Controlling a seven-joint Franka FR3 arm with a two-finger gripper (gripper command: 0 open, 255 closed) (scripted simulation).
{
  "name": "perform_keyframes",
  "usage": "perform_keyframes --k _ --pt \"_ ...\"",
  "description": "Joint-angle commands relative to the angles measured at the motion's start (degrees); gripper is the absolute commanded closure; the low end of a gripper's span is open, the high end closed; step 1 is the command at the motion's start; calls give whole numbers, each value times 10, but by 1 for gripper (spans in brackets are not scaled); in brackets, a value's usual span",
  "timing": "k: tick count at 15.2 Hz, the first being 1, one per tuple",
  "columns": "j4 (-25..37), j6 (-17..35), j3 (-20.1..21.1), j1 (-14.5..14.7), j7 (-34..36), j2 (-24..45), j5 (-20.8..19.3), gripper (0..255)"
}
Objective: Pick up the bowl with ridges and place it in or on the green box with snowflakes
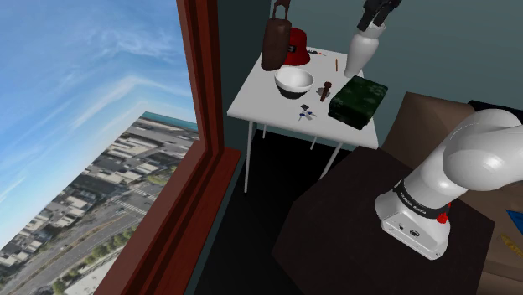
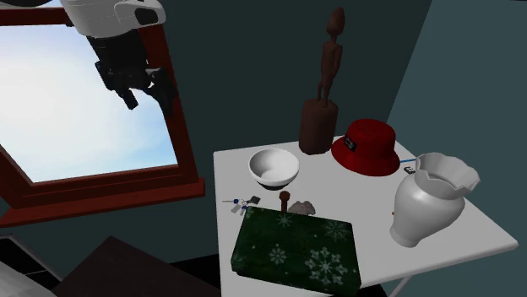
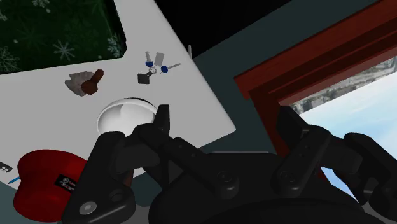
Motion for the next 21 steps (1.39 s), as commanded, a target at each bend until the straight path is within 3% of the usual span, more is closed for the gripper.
perform_keyframes --k 1,11,21 --pt "0 0 0 0 0 0 0 0" --pt "20 144 5 -9 20 189 -19 0" --pt "112 241 5 -20 46 403 -44 0"
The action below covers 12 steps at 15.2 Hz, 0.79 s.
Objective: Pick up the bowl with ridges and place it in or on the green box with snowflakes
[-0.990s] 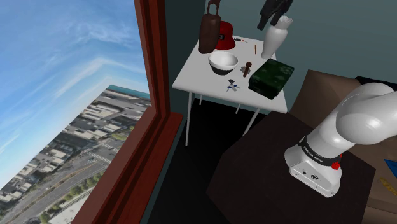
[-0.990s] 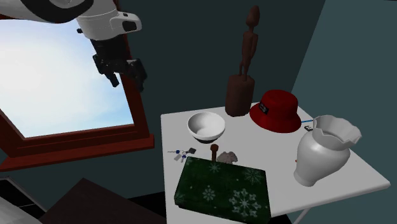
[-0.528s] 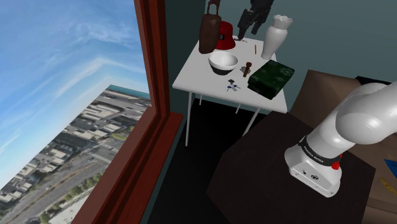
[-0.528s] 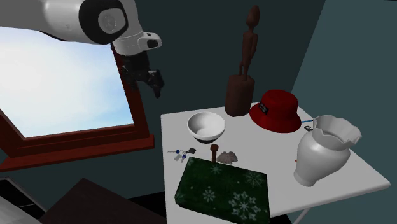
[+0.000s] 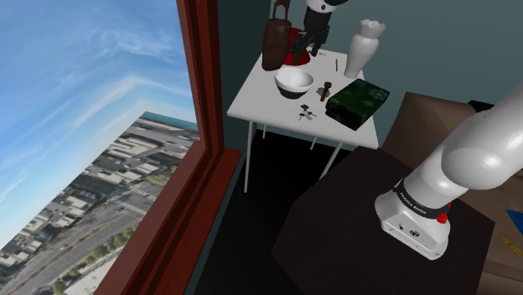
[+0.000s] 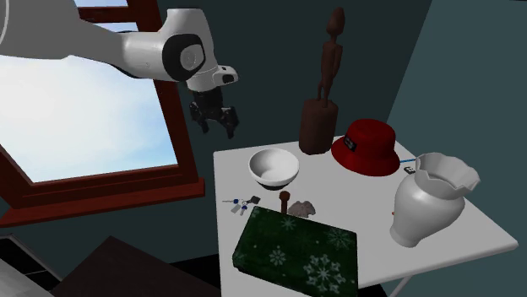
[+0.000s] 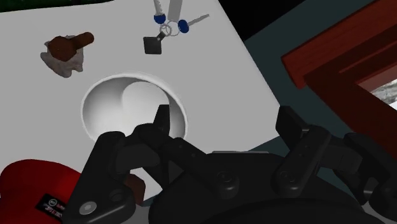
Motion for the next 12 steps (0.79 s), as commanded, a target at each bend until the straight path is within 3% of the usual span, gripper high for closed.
perform_keyframes --k 1,12 --pt "29 13 -2 -3 3 47 -5 0" --pt "221 40 -15 -10 27 295 -25 0"
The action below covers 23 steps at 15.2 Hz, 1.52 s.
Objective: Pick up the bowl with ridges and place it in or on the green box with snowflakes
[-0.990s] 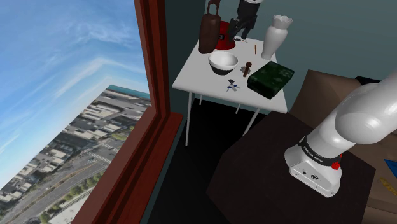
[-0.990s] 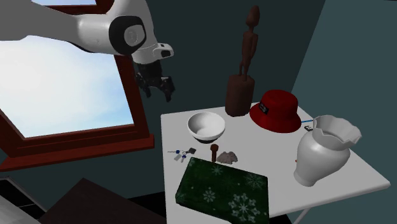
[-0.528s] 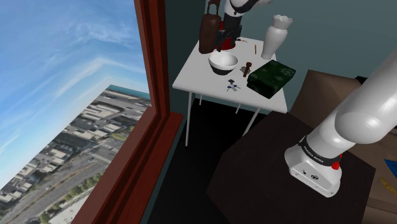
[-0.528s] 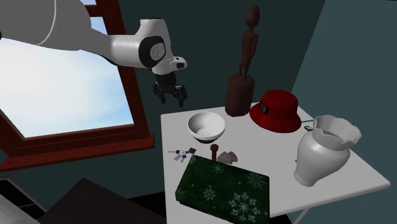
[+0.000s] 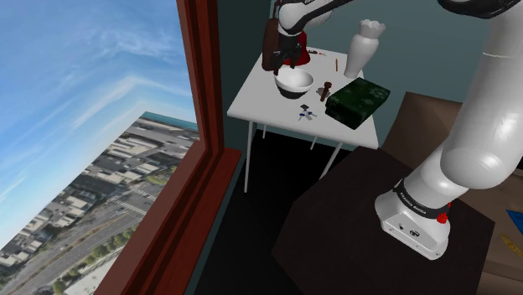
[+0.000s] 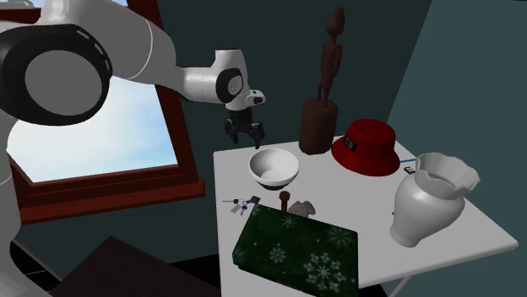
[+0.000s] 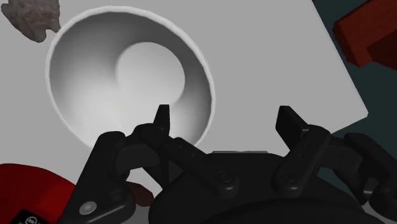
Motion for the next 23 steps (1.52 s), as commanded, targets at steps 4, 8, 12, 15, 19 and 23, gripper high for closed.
perform_keyframes --k 4,8,12,15,19,23 --pt "47 12 -4 -3 5 65 -3 0" --pt "41 35 -5 -5 5 82 -4 0" --pt "39 43 -5 -6 5 90 -4 0" --pt "39 43 -5 -6 5 90 -4 0" --pt "39 43 -5 -6 5 90 -4 255" --pt "40 43 -5 -6 5 90 -4 255"
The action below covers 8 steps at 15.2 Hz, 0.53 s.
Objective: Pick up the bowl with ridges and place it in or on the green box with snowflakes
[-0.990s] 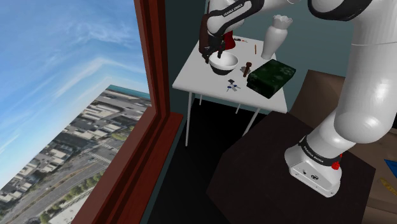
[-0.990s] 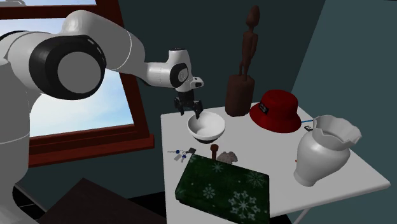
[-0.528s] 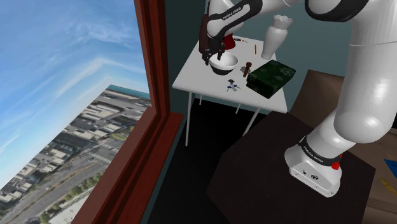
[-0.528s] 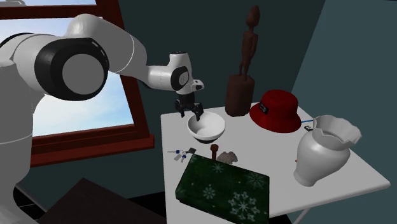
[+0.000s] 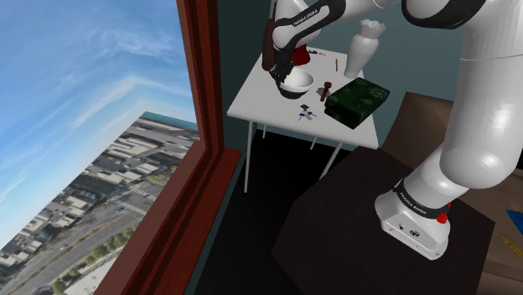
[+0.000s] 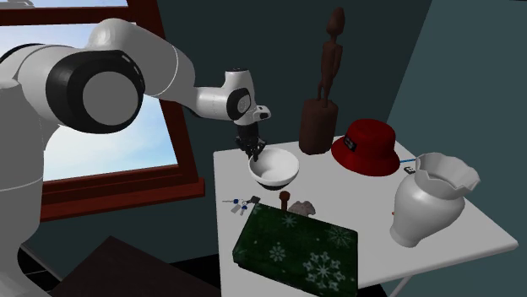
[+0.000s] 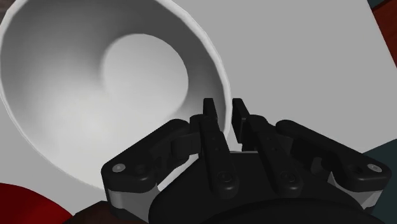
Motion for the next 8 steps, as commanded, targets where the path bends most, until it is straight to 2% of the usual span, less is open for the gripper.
perform_keyframes --k 1,8 --pt "0 0 0 0 0 0 0 255" --pt "6 -23 0 0 -3 -17 1 255"
